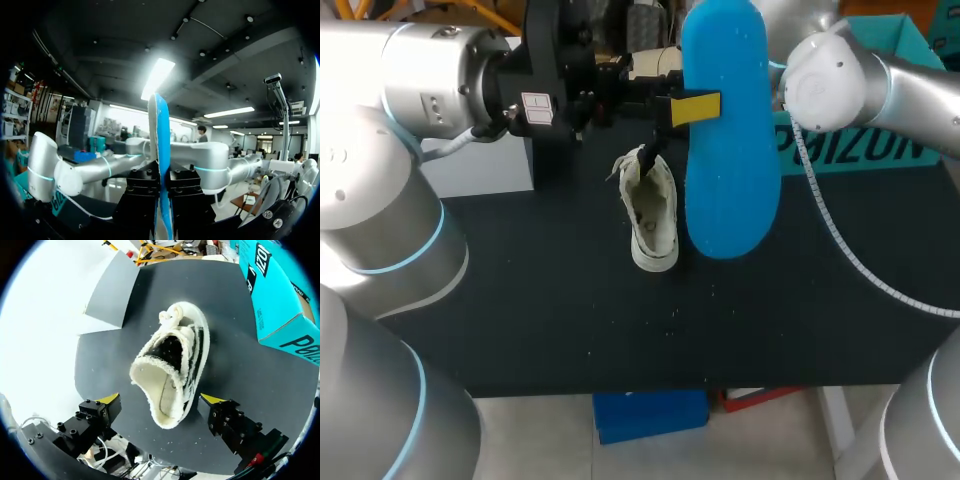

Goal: Take the shoe out of the shoebox, open the shoe tongue, remove and reinsert the insole, then place the shoe into the shoebox

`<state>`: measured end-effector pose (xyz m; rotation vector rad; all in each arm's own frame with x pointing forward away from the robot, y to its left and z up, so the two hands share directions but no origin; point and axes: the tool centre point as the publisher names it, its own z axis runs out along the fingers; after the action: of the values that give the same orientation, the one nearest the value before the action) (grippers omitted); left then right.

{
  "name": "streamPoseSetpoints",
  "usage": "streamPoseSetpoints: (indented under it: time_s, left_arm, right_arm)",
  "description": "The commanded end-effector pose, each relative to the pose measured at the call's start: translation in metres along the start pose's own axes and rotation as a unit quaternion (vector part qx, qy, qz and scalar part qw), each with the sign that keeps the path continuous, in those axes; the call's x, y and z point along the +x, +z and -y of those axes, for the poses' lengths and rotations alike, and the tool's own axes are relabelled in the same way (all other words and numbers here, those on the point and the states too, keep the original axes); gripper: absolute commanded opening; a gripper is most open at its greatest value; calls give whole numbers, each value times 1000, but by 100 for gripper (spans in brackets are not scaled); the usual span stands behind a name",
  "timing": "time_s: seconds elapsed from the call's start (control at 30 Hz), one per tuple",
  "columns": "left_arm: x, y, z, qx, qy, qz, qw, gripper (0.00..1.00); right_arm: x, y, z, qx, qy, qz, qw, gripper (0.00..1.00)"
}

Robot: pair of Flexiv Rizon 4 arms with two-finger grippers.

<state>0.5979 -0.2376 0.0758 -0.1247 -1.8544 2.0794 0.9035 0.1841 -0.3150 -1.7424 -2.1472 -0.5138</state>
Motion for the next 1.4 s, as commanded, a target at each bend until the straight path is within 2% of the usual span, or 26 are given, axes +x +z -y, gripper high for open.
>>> streamPoseSetpoints:
  time_s: [0.03,0.33,0.43,0.5,0.7,0.87,1.13,1.3,1.4]
  left_arm:
    - [-1,2,-1,1,1,1,1000,0]
    - [-1,2,-1,1,1,1,1000,0]
    - [-1,2,-1,1,1,1,1000,0]
    - [-1,2,-1,1,1,1,1000,0]
    - [-1,2,-1,1,1,1,1000,0]
    - [-1,2,-1,1,1,1,1000,0]
    - [-1,2,-1,1,1,1,1000,0]
    - [-1,2,-1,1,1,1,1000,0]
    - [-1,2,-1,1,1,1,1000,0]
  right_arm:
    - [-9,-16,6,-15,29,-125,992,100]
    - [-3,-35,7,-55,50,-187,980,100]
    - [-3,-39,7,-51,70,-239,967,100]
    - [-2,-41,8,-44,86,-286,953,100]
    - [-2,-50,12,-55,104,-341,933,100]
    - [-5,-55,12,-62,114,-410,903,100]
    - [-7,-59,13,-87,105,-458,879,100]
    - [-9,-60,13,-91,110,-497,856,100]
    - [-10,-61,12,-98,108,-501,853,100]
